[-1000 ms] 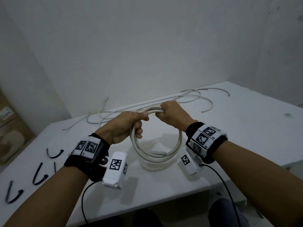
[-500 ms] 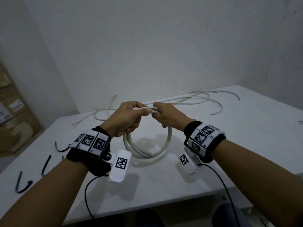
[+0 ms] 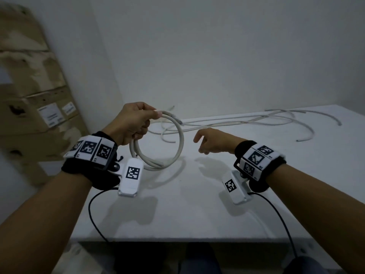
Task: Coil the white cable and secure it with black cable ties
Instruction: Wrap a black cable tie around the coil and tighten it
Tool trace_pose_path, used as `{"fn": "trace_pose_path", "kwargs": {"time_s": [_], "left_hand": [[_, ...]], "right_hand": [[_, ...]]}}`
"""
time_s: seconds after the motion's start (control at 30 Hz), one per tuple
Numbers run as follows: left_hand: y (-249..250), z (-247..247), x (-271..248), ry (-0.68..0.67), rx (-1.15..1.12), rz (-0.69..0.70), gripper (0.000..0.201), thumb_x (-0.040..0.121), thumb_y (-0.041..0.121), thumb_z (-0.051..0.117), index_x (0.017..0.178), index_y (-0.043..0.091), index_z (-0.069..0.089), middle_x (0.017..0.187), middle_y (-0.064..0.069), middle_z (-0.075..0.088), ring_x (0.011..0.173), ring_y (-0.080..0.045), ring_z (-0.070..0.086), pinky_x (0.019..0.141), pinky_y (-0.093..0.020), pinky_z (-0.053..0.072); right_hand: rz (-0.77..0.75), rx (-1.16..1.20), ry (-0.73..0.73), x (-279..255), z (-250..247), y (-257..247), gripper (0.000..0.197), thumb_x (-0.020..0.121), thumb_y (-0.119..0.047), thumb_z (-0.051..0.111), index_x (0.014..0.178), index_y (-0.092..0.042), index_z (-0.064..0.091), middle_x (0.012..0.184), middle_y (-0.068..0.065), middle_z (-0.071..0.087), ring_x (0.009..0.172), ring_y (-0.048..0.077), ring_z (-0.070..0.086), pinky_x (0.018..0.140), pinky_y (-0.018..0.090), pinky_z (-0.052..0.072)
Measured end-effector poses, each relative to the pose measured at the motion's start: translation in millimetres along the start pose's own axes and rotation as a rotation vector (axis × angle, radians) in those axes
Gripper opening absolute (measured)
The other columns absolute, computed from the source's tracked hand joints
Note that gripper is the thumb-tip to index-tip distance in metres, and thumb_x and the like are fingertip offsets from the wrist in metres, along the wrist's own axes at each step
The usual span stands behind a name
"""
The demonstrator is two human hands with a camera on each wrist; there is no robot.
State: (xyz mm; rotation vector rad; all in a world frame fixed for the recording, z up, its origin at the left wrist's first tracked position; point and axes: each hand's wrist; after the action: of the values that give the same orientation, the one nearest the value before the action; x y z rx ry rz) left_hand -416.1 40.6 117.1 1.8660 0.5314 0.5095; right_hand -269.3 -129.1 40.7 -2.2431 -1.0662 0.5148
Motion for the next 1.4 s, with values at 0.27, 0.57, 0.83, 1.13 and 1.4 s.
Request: {"fn": "trace_pose_path", "kwargs": {"time_s": [0.27, 0.57, 0.83, 1.13, 1.4], "left_hand": [[-27.6, -76.7, -11.4, 0.110, 0.065, -0.075, 0.013, 0.087, 0.016, 0.068, 0.092, 0.007, 0.060, 0.042, 0.005, 0.034, 0.034, -0.009, 0.023, 0.034, -0.014, 0.019], [-47.5, -130.3, -9.4, 0.187, 0.117, -0.154, 0.013, 0.088, 0.018, 0.066, 0.095, 0.009, 0.060, 0.040, 0.006, 0.033, 0.030, -0.007, 0.025, 0.031, -0.014, 0.019], [-52.7, -137.7, -7.8, 0.188, 0.130, -0.170, 0.012, 0.090, 0.015, 0.063, 0.097, 0.008, 0.058, 0.038, 0.006, 0.032, 0.029, -0.006, 0.024, 0.030, -0.013, 0.018], [-33.1, -93.6, 1.1, 0.133, 0.101, -0.160, 0.010, 0.088, 0.015, 0.066, 0.088, 0.011, 0.058, 0.041, 0.005, 0.034, 0.032, -0.008, 0.024, 0.033, -0.013, 0.019], [-3.4, -10.4, 17.4, 0.046, 0.051, -0.086, 0.024, 0.088, 0.012, 0.067, 0.079, 0.015, 0.045, 0.038, 0.006, 0.033, 0.032, -0.007, 0.023, 0.034, -0.014, 0.018]], "right_hand": [[-0.100, -0.122, -0.179, 49.4, 65.5, -59.8, 0.017, 0.088, -0.008, 0.053, 0.101, -0.014, 0.063, 0.093, 0.005, 0.063, 0.078, 0.018, 0.064, 0.066, 0.026, 0.051], [-0.138, -0.139, -0.470, 79.8, 136.9, -107.1, 0.032, 0.090, -0.005, 0.054, 0.119, -0.016, 0.056, 0.070, 0.005, 0.060, 0.051, 0.017, 0.059, 0.052, 0.025, 0.051], [-0.282, -0.433, -0.433, 70.1, 156.7, -125.3, 0.017, 0.087, -0.006, 0.058, 0.103, -0.012, 0.058, 0.068, -0.005, 0.047, 0.053, 0.008, 0.045, 0.045, 0.019, 0.038], [-0.245, -0.408, -0.456, 36.0, 100.0, -87.5, 0.006, 0.090, -0.016, 0.060, 0.085, -0.015, 0.056, 0.067, 0.001, 0.058, 0.049, 0.015, 0.055, 0.049, 0.023, 0.046], [-0.190, -0.164, -0.180, -35.0, -13.8, -30.0, 0.012, 0.093, -0.019, 0.056, 0.081, -0.017, 0.058, 0.064, -0.004, 0.051, 0.054, 0.012, 0.041, 0.049, 0.020, 0.038]]}}
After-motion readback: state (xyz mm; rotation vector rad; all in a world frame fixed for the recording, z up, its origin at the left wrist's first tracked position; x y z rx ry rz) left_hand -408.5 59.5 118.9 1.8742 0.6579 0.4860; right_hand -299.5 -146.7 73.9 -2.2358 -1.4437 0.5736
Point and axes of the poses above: each hand's wrist, its own x-axis towards the middle knuckle, its own z-axis out of the palm, y = z × x
